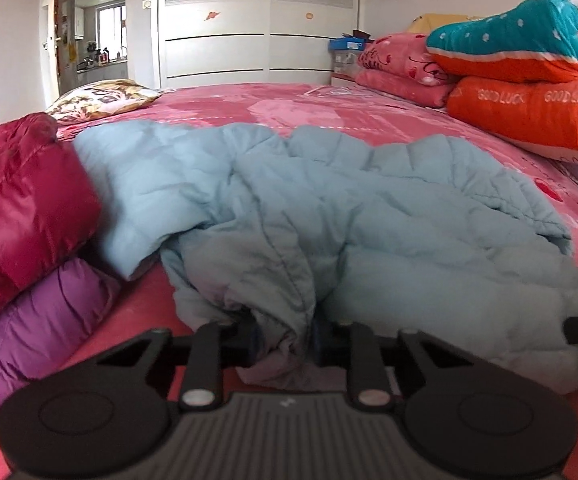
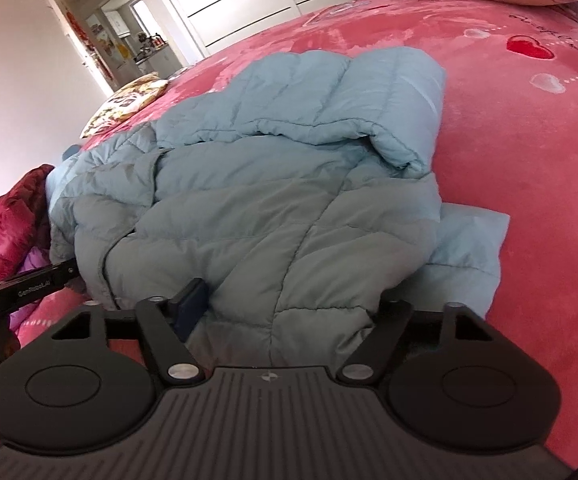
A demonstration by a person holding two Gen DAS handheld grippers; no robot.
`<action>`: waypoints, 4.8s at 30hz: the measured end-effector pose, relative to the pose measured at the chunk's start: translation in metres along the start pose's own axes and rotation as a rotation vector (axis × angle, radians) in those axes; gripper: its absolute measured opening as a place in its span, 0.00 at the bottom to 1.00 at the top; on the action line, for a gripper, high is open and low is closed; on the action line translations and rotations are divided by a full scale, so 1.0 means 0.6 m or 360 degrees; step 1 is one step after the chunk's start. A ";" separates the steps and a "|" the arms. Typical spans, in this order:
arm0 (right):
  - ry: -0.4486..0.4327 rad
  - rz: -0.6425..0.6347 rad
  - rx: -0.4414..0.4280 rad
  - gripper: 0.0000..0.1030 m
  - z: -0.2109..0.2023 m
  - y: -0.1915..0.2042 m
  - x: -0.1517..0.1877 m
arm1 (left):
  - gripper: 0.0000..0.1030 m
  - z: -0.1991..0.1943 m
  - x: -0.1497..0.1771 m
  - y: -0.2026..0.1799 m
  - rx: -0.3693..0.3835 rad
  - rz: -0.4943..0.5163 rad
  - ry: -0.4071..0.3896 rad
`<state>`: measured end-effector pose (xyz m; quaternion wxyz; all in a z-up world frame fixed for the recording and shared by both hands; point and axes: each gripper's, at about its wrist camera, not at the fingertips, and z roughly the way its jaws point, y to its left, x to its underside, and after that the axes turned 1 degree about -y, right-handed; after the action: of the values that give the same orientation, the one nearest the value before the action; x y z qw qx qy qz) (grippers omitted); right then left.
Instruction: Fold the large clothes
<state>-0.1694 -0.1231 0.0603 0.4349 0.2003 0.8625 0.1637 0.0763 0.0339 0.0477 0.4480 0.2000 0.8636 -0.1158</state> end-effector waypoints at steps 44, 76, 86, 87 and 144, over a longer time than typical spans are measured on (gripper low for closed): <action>-0.0346 0.0389 -0.0123 0.51 -0.168 -0.066 -0.026 | 0.13 -0.281 0.025 -0.021 0.0355 -0.0334 0.0014; -0.0008 -0.0505 -0.0100 1.00 -0.288 -0.119 0.073 | 0.76 -0.346 0.209 -0.036 0.0371 0.0368 0.0115; 0.0206 -0.0745 -0.0140 1.00 -0.198 -0.088 0.073 | 0.76 -0.282 0.222 -0.065 0.0280 0.0586 0.0123; 0.0232 -0.0776 -0.0128 1.00 -0.190 -0.081 0.074 | 0.75 -0.277 0.220 -0.069 0.0282 0.0587 0.0124; -0.0045 0.0387 0.0050 1.00 -0.143 -0.082 0.001 | 0.72 -0.347 0.049 0.049 0.0330 -0.0198 0.0172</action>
<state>-0.2496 -0.1747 0.0859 0.4206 0.3126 0.8282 0.1989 -0.0770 0.1464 0.1420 0.3697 0.1974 0.8806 -0.2210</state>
